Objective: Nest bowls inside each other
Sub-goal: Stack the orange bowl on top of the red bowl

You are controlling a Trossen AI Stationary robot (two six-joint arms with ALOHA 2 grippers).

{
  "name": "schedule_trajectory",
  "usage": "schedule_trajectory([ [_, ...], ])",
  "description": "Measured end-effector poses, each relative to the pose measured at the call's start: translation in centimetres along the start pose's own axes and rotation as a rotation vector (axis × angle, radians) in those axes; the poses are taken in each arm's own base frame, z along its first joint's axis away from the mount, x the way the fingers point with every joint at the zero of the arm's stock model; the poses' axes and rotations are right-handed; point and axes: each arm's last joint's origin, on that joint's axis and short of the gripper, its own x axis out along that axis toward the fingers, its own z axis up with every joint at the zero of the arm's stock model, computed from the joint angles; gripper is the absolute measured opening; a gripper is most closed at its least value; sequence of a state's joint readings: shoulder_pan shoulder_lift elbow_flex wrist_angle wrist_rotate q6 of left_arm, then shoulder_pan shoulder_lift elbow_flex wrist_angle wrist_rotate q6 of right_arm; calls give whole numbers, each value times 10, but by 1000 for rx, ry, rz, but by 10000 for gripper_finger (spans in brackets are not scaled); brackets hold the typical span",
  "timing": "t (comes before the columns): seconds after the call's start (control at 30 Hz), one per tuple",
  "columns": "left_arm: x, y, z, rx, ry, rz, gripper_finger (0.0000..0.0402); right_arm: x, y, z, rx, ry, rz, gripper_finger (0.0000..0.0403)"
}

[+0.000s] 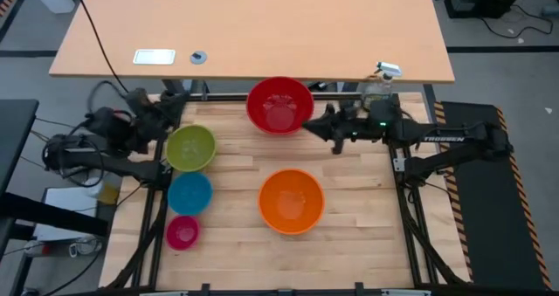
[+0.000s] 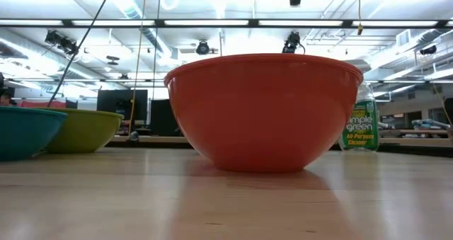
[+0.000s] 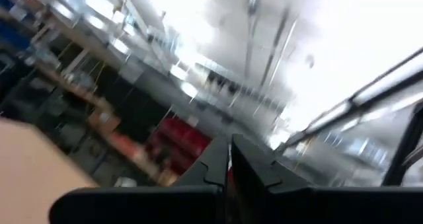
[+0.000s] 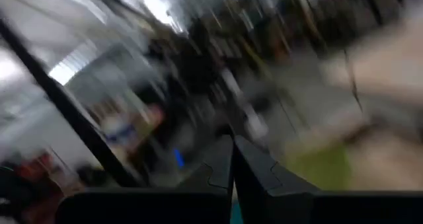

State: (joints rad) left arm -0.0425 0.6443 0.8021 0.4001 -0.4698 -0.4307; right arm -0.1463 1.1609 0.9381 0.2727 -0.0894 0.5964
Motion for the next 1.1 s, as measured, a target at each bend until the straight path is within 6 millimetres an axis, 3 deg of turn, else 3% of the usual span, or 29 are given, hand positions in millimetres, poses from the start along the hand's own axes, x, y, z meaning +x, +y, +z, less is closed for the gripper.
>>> schedule_trajectory([
  [0.2, 21, 3, -36, 155, 300, 126, 25, 19, -2, -16, -40, 541, -238, 14],
  [0.33, 28, 6, -44, 284, 546, 265, 30, 30, -3, -27, -136, 784, -299, 23],
  [0.43, 29, 14, -54, 360, 726, 387, 52, 39, -13, -42, -177, 912, -317, 54],
  [0.6, 26, 25, -71, 405, 864, 484, 121, 58, -34, -73, -172, 1065, -321, 152],
  [0.8, 19, 37, -99, 389, 1003, 480, 190, 73, -50, -100, -87, 1162, -300, 262],
  [0.93, 16, 39, -111, 363, 1036, 501, 201, 79, -57, -116, -110, 1202, -364, 278],
  [1.1, 15, 39, -116, 363, 1056, 501, 196, 86, -68, -133, -134, 1247, -397, 250],
])
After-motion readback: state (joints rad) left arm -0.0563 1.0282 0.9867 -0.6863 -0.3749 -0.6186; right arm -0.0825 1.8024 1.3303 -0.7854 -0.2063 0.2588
